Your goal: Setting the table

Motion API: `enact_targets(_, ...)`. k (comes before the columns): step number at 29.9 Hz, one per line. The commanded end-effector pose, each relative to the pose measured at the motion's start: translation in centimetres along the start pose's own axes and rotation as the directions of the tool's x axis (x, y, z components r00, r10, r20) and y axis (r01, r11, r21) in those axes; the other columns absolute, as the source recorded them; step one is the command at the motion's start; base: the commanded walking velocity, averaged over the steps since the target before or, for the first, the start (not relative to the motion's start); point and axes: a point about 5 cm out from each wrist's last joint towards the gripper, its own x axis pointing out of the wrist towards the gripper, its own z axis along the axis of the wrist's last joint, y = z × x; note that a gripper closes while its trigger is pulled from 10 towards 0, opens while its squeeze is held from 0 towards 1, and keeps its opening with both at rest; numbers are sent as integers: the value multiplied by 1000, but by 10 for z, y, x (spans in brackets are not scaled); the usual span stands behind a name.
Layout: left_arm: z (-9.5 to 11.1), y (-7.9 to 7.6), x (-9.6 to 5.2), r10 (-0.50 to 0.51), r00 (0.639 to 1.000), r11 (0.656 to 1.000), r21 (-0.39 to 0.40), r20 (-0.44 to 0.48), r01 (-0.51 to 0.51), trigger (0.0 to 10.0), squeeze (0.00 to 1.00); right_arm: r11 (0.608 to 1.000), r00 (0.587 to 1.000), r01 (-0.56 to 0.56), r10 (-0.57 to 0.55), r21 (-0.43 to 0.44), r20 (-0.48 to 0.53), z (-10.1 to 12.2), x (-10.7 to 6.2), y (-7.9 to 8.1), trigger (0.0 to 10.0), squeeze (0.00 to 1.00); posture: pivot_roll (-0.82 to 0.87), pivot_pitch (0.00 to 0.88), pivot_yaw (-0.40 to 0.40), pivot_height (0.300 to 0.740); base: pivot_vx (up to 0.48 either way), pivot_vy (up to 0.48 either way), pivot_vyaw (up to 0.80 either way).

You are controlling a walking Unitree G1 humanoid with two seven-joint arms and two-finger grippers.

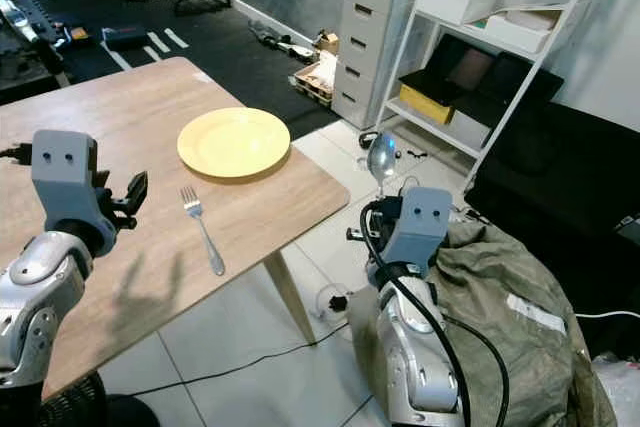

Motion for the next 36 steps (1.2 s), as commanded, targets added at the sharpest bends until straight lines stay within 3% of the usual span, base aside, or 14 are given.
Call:
enact_targets(1, -4, 0, 0, 5, 1000, 1000, 14, -6, -5, 10000, 0, 1000, 1000, 5, -4, 2, -20, -5, -1, 0, 10000, 0, 6, 0, 69, 740, 0, 0, 0)
enact_targets(36, -4, -2, 0, -12, 1000, 1000, 9, 5, 12, 10000, 0, 1000, 999, 15, -15, -4, -39, -10, -4, -1, 10000, 0, 5, 0, 83, 740, -263, 0, 0)
